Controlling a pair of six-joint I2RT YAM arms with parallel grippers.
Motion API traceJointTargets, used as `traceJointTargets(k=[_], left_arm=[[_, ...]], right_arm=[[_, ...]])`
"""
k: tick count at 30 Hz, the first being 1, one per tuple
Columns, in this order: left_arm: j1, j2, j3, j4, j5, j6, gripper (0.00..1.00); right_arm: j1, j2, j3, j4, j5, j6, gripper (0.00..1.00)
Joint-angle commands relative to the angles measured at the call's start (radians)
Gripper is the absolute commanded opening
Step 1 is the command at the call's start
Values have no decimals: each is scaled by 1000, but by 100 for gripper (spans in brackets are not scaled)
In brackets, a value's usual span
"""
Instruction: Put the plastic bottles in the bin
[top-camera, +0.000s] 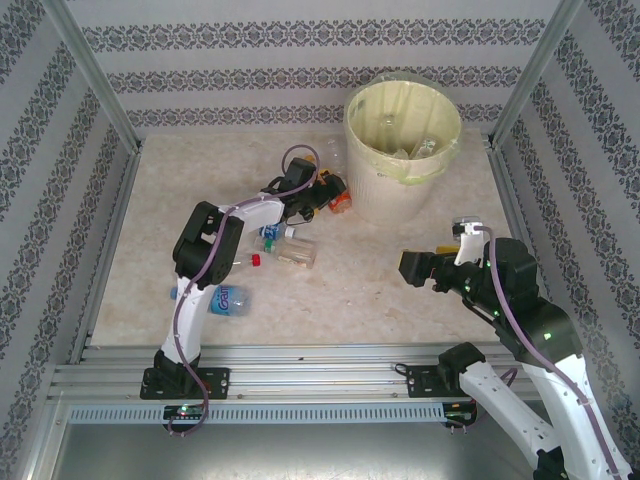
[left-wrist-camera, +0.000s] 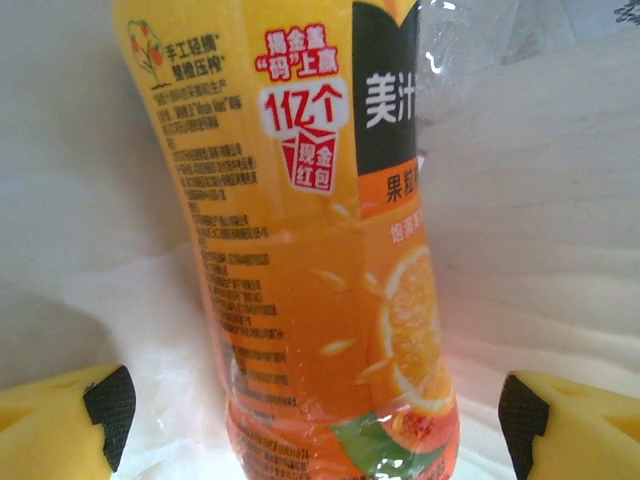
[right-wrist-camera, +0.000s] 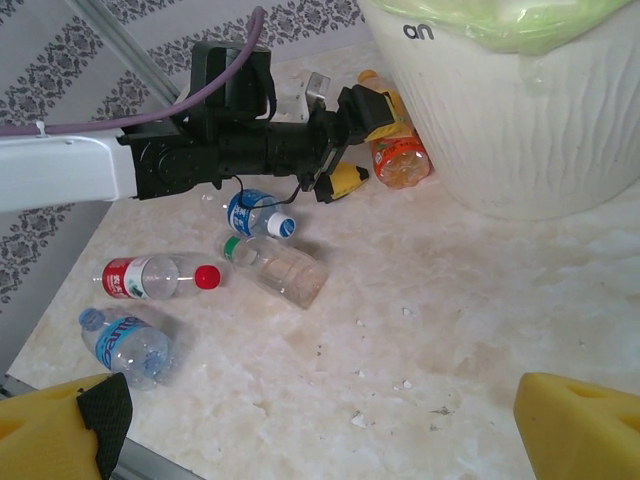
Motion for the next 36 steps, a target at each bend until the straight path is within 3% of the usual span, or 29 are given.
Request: traceJointTargets(k=[1, 24, 36], left_arm=[[8, 42, 14, 58, 10, -45, 93], [-26, 148, 77, 83, 47, -97, 75], [-27, 115, 21, 121, 50, -92, 58]], right_arm=[[13, -7, -11, -6, 22, 20, 98], [11, 8, -25, -3, 38, 20, 98], [12, 15, -28, 3, 38, 21, 98]])
